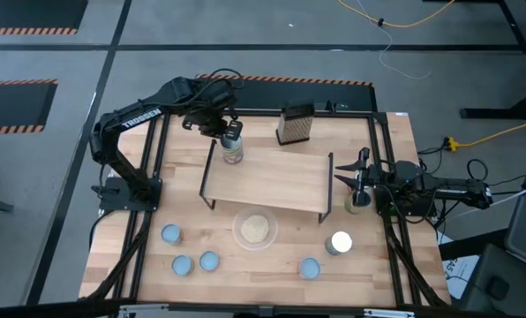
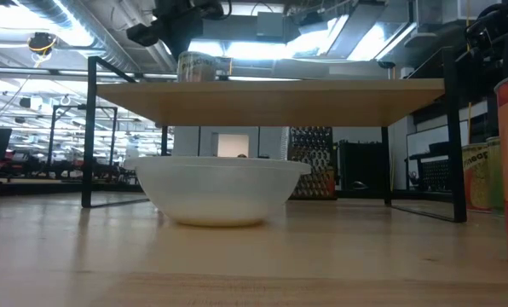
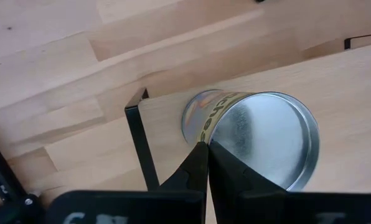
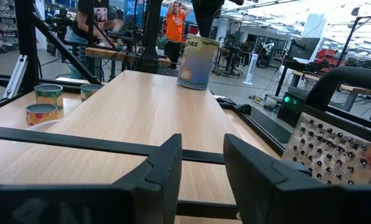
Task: Pick and place cans onto a shelf
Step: Put the large canned peaches on the shelf, then put the small canned peaches on the shelf
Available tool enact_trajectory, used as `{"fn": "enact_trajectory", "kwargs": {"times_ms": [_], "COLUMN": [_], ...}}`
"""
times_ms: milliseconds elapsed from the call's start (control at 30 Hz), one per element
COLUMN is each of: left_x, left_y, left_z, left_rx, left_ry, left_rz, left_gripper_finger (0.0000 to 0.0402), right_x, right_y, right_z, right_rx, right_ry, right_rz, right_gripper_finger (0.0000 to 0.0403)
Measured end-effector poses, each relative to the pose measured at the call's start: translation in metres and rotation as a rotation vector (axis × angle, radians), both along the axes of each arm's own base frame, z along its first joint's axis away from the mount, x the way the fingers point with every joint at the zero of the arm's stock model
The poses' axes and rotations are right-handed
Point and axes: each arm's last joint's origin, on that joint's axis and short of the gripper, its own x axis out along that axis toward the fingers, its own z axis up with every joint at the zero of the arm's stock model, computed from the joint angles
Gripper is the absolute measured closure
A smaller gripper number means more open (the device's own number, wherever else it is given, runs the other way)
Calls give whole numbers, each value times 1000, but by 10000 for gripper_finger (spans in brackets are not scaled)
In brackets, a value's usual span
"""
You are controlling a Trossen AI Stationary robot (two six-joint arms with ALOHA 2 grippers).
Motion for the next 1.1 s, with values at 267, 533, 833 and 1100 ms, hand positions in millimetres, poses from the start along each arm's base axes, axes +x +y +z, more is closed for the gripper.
{"fn": "enact_trajectory", "kwargs": {"times_ms": [267, 533, 833, 1100], "left_x": [0, 0, 0, -1], "left_y": [0, 0, 0, -1], "left_z": [0, 0, 0, 2], "left_rx": [1, 1, 8, 14], "left_ry": [-1, -1, 1, -8], "left_rz": [-1, -1, -21, -24], "left_gripper_finger": [382, 366, 339, 342], "right_x": [0, 0, 0, 0], "right_y": [0, 0, 0, 0], "right_z": [0, 0, 0, 0], "right_rx": [0, 0, 0, 0], "right_ry": [0, 0, 0, 1], "right_rz": [0, 0, 0, 0], "right_gripper_finger": [279, 279, 279, 279]}}
